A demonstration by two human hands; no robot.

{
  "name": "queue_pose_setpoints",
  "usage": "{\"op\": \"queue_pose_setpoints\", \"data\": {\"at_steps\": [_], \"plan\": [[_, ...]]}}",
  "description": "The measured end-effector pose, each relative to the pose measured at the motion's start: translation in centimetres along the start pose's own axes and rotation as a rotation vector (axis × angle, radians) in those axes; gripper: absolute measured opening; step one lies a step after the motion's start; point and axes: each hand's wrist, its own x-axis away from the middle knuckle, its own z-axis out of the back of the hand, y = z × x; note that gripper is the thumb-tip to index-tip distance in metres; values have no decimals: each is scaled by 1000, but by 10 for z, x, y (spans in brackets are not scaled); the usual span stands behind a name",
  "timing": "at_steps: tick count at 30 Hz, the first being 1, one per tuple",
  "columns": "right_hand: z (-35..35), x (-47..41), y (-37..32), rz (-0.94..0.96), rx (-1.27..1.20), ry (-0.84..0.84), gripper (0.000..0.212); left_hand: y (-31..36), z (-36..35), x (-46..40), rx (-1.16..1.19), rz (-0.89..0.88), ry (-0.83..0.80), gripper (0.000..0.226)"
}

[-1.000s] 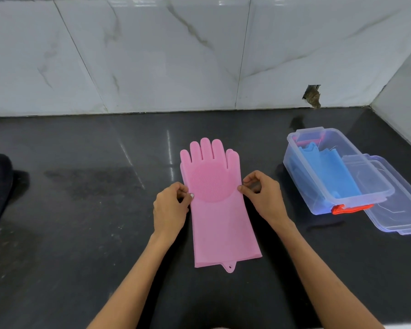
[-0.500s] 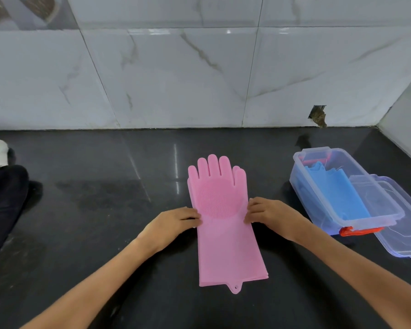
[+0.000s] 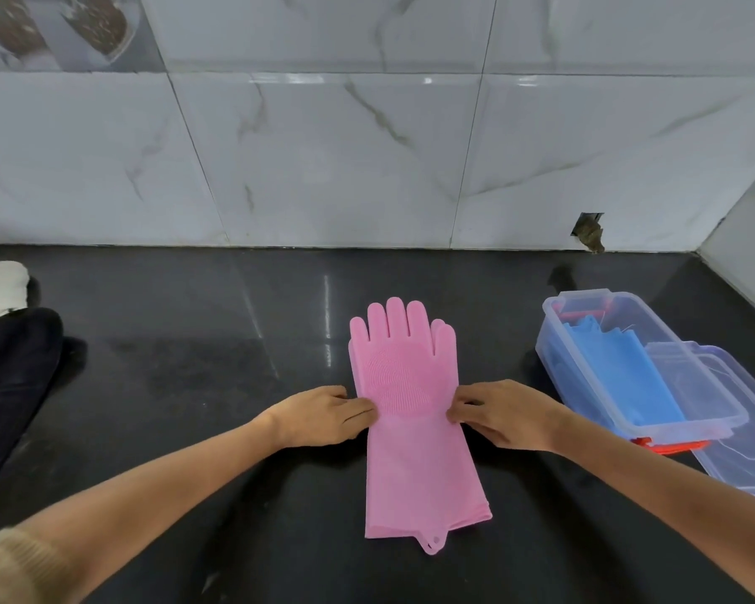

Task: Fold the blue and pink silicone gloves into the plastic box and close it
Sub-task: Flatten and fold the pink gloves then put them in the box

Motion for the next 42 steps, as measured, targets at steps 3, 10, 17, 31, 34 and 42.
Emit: {"op": "queue_pose_setpoints", "data": {"at_steps": [3, 10, 17, 31, 34, 42], "plan": [[-2, -3, -2, -84, -67, 43, 34, -1, 8, 13, 74, -77, -285, 20], [7, -41, -4, -504, -368, 151, 13, -106, 4, 13, 282, -61, -326, 20], [28, -90, -9, -861, -326, -18, 35, -74, 6, -8, 85, 376, -496, 21], [26, -95, -3, -1051, -430, 44, 42, -53, 35, -40, 54, 505, -834, 30], [23, -95, -5, -1079, -446, 104, 37, -54, 34, -33, 140, 557, -746, 23], [-3, -80, -28, -1162, -533, 454, 25, -61, 21, 18, 606, 499, -68, 27]]}}
